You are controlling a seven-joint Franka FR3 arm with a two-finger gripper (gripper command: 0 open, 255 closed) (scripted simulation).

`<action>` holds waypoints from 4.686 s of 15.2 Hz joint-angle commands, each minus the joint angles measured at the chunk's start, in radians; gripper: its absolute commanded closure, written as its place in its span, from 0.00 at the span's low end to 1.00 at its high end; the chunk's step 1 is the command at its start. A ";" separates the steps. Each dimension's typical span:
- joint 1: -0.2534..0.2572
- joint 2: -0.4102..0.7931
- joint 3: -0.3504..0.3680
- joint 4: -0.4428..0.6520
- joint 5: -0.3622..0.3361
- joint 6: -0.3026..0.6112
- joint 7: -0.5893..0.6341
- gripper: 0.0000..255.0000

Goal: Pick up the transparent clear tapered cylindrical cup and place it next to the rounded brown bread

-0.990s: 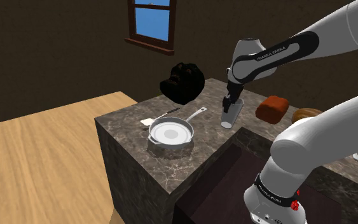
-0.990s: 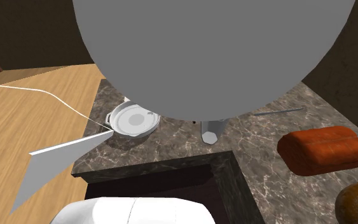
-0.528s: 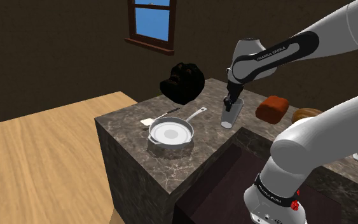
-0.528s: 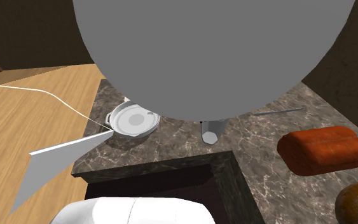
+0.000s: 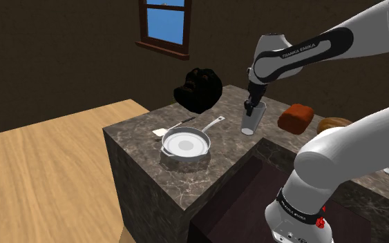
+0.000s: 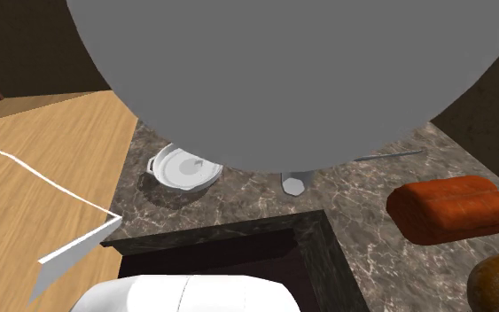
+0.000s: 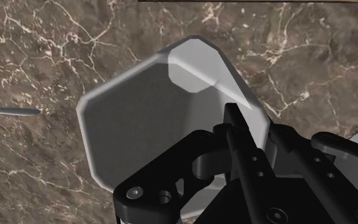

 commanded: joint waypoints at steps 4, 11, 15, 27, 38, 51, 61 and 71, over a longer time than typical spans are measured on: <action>0.002 -0.037 0.013 0.043 0.012 -0.079 -0.010 1.00; 0.007 -0.068 0.032 0.117 0.031 -0.184 -0.021 1.00; 0.011 -0.079 0.043 0.163 0.041 -0.241 -0.027 1.00; 0.021 -0.086 0.069 0.318 0.068 -0.401 -0.046 1.00; 0.030 -0.063 0.088 0.480 0.089 -0.540 -0.064 1.00; -0.051 -0.139 -0.113 0.509 -0.033 -0.582 -0.317 1.00; -0.080 -0.103 -0.335 0.624 -0.120 -0.576 -0.563 1.00; 0.002 0.030 -0.643 0.846 -0.130 -0.550 -0.829 1.00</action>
